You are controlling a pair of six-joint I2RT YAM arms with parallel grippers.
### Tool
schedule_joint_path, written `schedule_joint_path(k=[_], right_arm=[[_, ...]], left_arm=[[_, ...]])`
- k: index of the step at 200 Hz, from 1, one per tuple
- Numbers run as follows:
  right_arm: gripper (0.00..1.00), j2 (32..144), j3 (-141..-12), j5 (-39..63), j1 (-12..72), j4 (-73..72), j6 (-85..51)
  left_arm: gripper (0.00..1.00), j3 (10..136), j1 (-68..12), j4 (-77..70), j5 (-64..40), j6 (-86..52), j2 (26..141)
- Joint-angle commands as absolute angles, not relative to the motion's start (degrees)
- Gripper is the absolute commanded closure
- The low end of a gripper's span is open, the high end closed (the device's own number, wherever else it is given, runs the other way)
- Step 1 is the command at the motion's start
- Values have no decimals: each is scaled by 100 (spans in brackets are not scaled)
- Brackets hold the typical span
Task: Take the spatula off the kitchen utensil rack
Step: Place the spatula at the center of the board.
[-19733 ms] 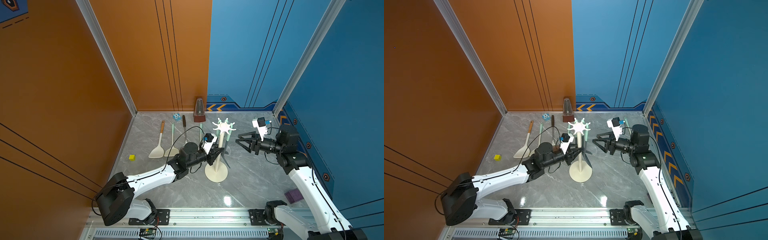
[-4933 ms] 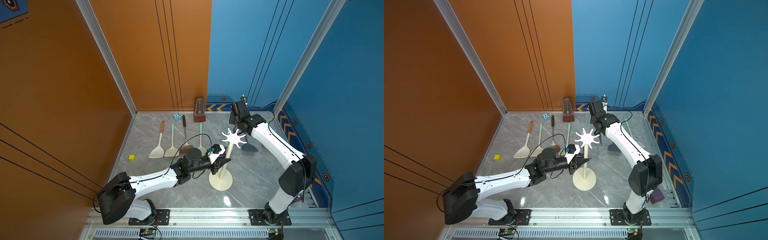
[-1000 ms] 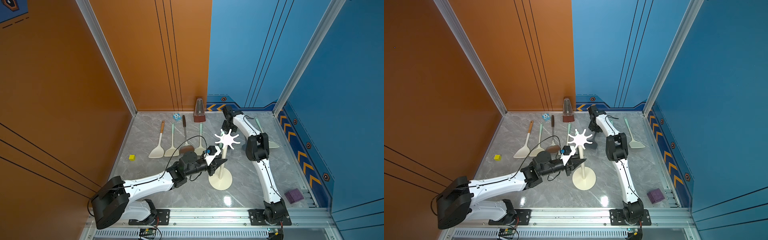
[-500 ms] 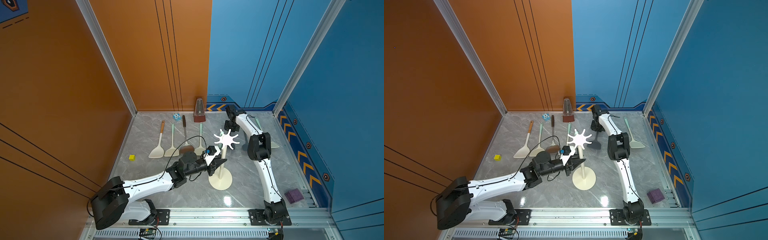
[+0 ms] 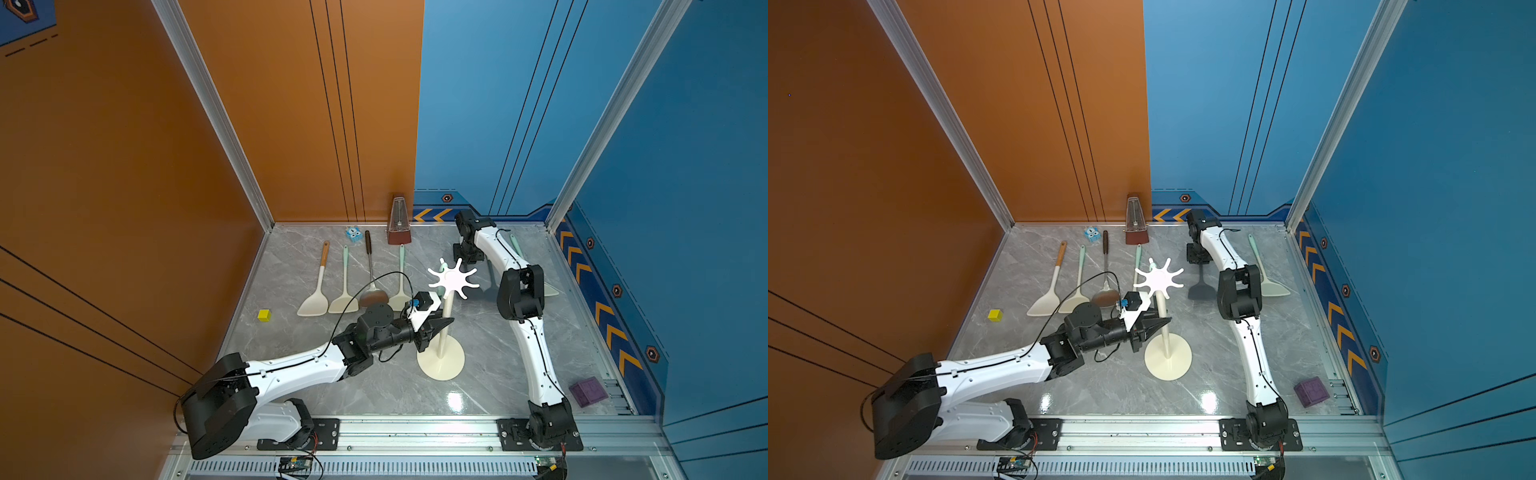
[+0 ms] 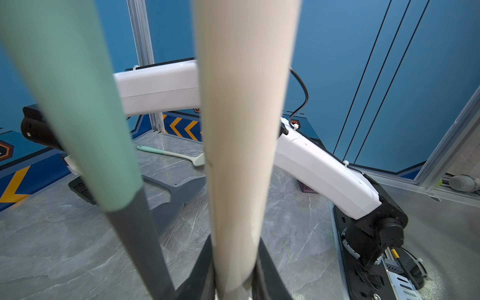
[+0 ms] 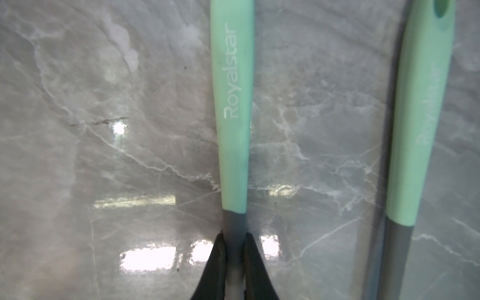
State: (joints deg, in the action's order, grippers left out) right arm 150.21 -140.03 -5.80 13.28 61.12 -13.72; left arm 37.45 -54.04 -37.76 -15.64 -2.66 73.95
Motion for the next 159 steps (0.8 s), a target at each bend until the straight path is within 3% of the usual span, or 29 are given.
schedule_joint_path(k=[1,85,128,148,159], right_arm=[[93,15135,-13883,-710,1336,6697,-1137],[66,14146,-13357,-75,1314,6137,-1536],[59,13194,-13030,198,1309,5958,-1627],[56,12418,-12267,803,1252,5451,-1512],[49,11825,-11519,1041,1193,4890,-1562]], left_arm=[[84,3374,-5341,-2346,-1517,-297,7623],[82,3367,-5352,-2346,-1474,-319,7562],[78,3370,-5353,-2345,-1461,-314,7542],[73,3360,-5356,-2344,-1415,-316,7493],[69,3347,-5346,-2345,-1385,-313,7447]])
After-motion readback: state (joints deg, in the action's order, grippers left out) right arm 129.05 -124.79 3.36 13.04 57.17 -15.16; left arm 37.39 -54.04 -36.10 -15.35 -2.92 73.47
